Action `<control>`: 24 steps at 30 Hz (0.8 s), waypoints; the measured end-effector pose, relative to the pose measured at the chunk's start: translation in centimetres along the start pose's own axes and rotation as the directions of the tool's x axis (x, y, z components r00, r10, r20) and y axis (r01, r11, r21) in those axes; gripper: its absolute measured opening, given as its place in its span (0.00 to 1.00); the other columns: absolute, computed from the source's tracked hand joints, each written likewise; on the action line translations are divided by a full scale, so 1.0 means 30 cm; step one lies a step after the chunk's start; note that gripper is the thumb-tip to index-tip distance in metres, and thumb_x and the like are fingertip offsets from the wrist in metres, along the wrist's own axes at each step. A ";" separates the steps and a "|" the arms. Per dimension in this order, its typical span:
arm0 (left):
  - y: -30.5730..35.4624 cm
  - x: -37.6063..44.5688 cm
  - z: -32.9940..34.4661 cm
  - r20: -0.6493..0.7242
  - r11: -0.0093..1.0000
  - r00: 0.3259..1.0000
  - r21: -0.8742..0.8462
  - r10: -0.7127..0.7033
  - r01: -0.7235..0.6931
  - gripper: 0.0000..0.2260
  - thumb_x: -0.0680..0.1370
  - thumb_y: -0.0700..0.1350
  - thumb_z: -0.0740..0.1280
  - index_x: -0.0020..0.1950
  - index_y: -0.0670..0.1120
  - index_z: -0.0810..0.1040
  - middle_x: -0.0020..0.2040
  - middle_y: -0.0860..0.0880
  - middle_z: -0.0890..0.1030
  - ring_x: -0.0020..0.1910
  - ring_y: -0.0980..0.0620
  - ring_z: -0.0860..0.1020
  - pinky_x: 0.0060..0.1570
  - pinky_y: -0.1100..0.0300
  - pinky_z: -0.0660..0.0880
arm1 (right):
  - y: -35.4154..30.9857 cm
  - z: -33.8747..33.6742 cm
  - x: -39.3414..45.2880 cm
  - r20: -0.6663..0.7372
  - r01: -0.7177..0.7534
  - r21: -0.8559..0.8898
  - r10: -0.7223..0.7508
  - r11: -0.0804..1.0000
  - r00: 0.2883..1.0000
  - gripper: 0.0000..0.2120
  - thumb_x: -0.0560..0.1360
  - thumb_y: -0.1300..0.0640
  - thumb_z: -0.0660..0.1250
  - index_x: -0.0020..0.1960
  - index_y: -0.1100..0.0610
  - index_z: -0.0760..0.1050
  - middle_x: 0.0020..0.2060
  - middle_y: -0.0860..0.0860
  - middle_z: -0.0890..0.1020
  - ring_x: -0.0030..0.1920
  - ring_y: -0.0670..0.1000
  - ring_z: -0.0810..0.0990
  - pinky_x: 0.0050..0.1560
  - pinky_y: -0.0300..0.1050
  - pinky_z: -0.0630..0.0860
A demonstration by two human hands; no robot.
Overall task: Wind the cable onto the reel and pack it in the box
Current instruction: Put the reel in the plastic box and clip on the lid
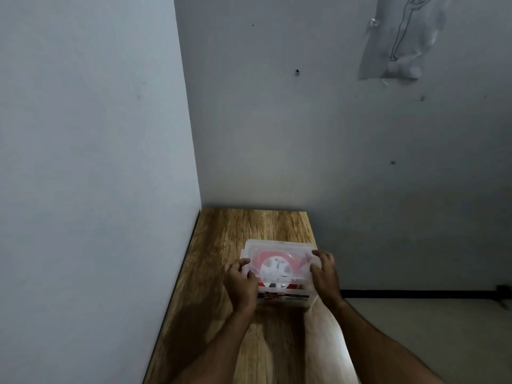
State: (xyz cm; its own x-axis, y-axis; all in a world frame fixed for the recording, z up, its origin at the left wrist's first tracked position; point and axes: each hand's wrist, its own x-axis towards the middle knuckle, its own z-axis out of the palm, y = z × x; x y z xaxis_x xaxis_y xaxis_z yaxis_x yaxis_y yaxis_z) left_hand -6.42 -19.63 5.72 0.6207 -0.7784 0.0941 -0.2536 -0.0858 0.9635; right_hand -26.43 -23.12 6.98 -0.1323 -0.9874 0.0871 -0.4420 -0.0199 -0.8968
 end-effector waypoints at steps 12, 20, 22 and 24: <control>-0.030 -0.054 -0.029 0.045 0.985 0.997 0.161 0.059 -0.066 0.15 0.74 0.27 0.70 0.55 0.43 0.83 0.61 0.49 0.77 0.63 0.50 0.77 0.57 0.61 0.77 | 0.051 -0.014 -0.018 0.135 0.065 -0.136 -0.047 0.989 0.990 0.22 0.81 0.65 0.59 0.75 0.62 0.66 0.77 0.54 0.61 0.68 0.47 0.66 0.60 0.38 0.68; 0.023 -0.010 0.019 0.357 0.721 0.926 0.610 0.121 -0.329 0.26 0.73 0.45 0.77 0.69 0.46 0.73 0.71 0.46 0.71 0.66 0.50 0.74 0.55 0.62 0.79 | 0.077 -0.019 0.004 0.173 0.110 -0.267 -0.065 0.957 0.983 0.22 0.82 0.65 0.56 0.76 0.61 0.65 0.78 0.55 0.61 0.75 0.56 0.64 0.72 0.49 0.66; 0.052 0.008 0.030 0.426 0.624 0.888 0.649 0.176 -0.435 0.27 0.77 0.45 0.73 0.73 0.45 0.70 0.75 0.45 0.68 0.70 0.49 0.71 0.63 0.61 0.74 | 0.089 -0.022 0.027 0.107 0.048 -0.233 -0.023 0.971 0.994 0.23 0.79 0.70 0.57 0.73 0.63 0.68 0.74 0.57 0.67 0.74 0.58 0.67 0.72 0.55 0.69; 0.059 0.020 0.043 0.500 0.560 0.839 0.641 0.214 -0.525 0.28 0.81 0.49 0.67 0.79 0.44 0.63 0.80 0.44 0.63 0.78 0.46 0.63 0.74 0.58 0.64 | 0.078 -0.029 0.040 0.058 -0.017 -0.158 0.026 0.987 0.998 0.24 0.77 0.72 0.58 0.71 0.62 0.70 0.69 0.56 0.71 0.68 0.57 0.71 0.63 0.49 0.76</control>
State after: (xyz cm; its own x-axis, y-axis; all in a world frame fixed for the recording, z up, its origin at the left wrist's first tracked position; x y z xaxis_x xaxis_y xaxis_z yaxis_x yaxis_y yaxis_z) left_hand -7.45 -21.04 7.16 0.0954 -0.9826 0.1594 -0.9436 -0.0383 0.3290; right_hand -28.38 -24.24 5.36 -0.0919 -0.9950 0.0379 -0.5740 0.0218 -0.8185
